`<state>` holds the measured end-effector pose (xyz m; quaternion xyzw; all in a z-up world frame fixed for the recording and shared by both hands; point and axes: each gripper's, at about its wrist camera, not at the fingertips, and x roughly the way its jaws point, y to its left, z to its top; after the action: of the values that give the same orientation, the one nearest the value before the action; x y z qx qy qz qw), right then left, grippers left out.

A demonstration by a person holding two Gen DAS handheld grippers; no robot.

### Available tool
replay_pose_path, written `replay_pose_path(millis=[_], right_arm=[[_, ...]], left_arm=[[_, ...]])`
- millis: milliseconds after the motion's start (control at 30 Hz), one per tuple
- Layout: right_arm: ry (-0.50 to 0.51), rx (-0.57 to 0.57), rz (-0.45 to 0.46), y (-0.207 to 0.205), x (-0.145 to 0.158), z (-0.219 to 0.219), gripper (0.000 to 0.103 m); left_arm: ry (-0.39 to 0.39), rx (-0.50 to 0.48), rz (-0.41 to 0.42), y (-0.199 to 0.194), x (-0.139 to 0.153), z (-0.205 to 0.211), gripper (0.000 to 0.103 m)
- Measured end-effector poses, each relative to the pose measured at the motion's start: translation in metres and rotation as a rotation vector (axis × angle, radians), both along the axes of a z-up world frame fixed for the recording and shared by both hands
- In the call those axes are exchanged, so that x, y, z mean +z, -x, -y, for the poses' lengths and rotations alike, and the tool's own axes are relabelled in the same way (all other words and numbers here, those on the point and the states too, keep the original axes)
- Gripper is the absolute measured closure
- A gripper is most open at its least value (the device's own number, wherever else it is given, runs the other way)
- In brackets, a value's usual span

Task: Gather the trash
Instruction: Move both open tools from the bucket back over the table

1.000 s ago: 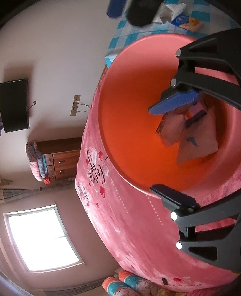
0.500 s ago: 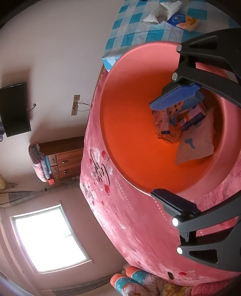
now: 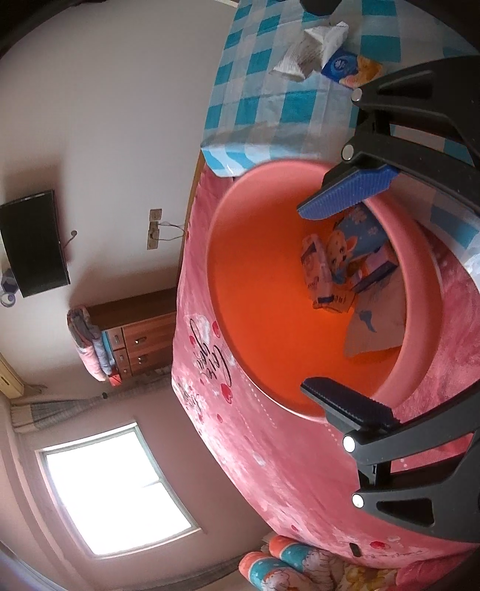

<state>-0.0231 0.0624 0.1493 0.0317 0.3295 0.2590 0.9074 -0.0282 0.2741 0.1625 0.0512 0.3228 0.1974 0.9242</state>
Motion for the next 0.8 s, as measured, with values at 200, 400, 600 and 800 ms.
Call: replay_pose_path(millis=[200,400,600,800], right_arm=[[-0.007,-0.043,-0.014,0.013,-0.009,0.026,0.009],[-0.015,-0.08,-0.023,0.026,-0.018,0.048,0.009],[-0.024,-0.112,-0.037,0.037,-0.027,0.067,0.009],[-0.009,-0.144,-0.039,0.046,-0.038,0.086,0.009]], left_arm=[[-0.016,-0.031,0.005,0.007,0.005,0.021,0.015],[-0.026,-0.066,-0.003,0.015,0.006,0.043,0.015],[-0.032,-0.109,-0.02,0.022,0.002,0.066,0.015],[-0.033,-0.153,-0.041,0.027,-0.004,0.088,0.015]])
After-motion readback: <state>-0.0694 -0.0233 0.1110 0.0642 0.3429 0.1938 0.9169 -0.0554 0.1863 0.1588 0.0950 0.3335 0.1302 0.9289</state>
